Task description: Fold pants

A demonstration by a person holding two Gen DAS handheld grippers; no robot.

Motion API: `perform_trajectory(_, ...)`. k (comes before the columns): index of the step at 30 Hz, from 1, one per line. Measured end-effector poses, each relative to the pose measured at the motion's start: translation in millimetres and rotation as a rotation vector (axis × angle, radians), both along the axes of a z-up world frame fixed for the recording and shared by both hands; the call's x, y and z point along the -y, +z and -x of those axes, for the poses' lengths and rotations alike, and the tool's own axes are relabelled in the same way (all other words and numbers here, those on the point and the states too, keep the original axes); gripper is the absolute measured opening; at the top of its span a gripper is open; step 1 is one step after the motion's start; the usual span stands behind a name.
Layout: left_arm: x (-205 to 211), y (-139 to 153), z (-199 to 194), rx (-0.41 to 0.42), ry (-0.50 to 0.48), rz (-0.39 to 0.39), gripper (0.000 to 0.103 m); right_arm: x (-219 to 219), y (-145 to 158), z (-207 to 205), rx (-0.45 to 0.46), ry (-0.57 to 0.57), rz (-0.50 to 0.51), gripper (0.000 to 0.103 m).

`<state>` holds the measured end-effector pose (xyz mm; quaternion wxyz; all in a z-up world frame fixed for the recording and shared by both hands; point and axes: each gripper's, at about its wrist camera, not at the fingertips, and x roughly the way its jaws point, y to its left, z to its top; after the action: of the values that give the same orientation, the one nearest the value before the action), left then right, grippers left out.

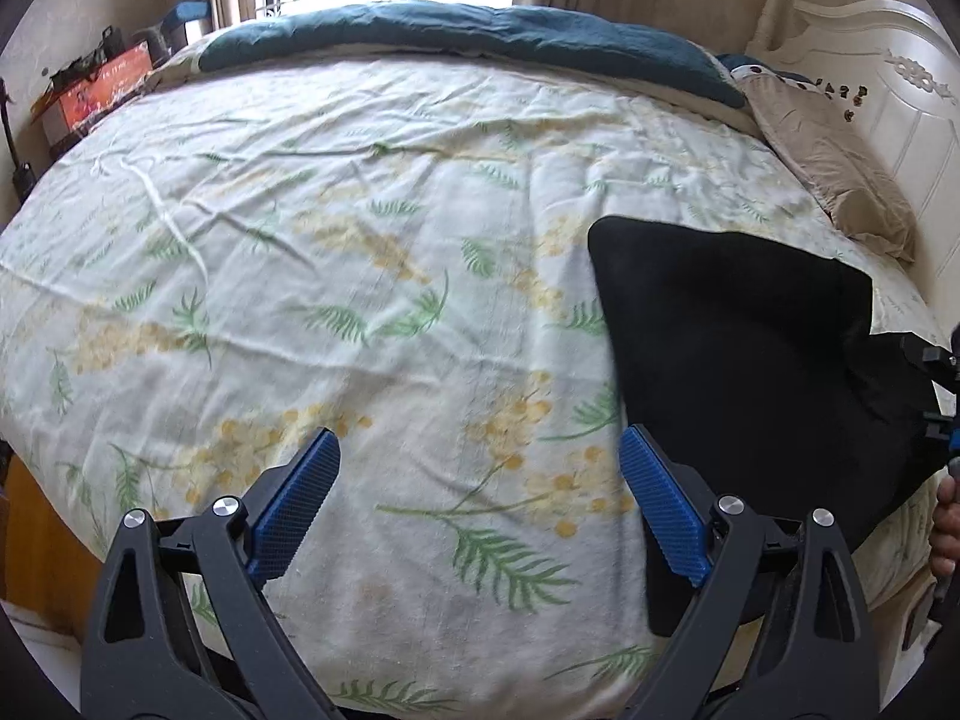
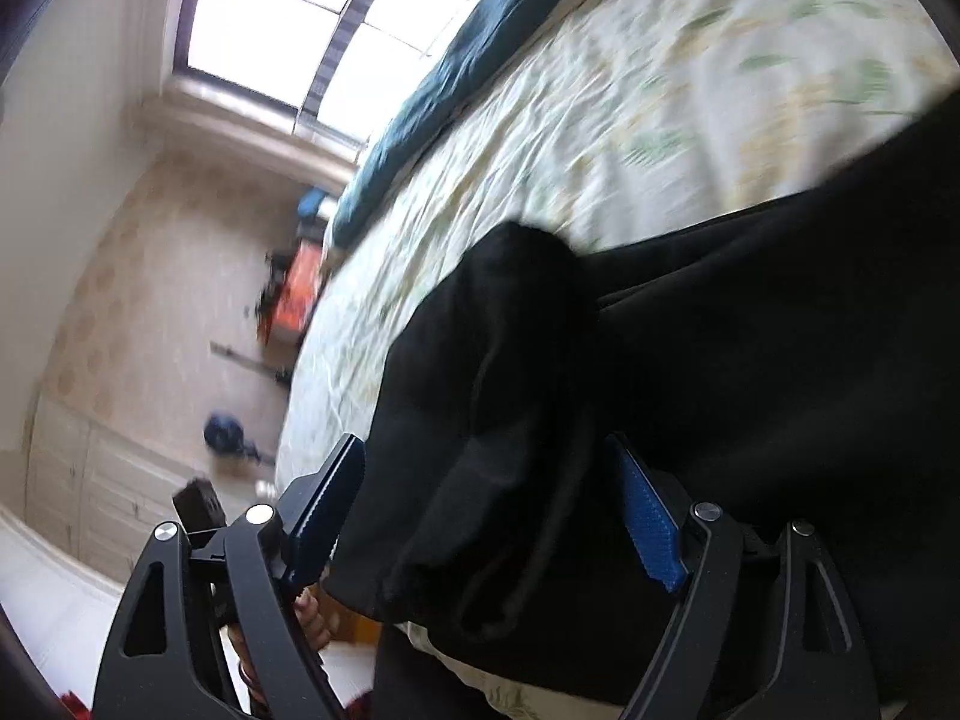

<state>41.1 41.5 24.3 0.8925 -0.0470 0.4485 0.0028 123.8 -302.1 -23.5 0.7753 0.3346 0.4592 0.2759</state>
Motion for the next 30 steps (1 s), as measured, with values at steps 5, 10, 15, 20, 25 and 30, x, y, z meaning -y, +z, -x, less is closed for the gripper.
perform_trajectory(5,-1,-9,0,-0.03,-0.006,0.039,0.094,-20,-4,-6,-0.012,0.036,0.051,0.017)
perform_trajectory(10,3,-9,1,-0.023,-0.022,0.031,0.094,-6,31,8,0.089,0.008,0.059,0.013)
perform_trajectory(15,13,-6,-2,-0.029,-0.051,0.062,0.094,35,73,26,0.185,-0.055,0.095,0.013)
perform_trajectory(20,32,-6,-3,-0.039,-0.095,0.084,0.094,90,88,39,0.193,-0.149,0.141,0.012)
perform_trajectory(25,56,-5,-2,-0.041,-0.151,0.065,0.094,138,73,50,0.141,-0.236,0.167,0.012)
perform_trajectory(30,74,-6,-3,-0.05,-0.183,0.056,0.094,170,31,52,0.049,-0.276,0.153,0.012)
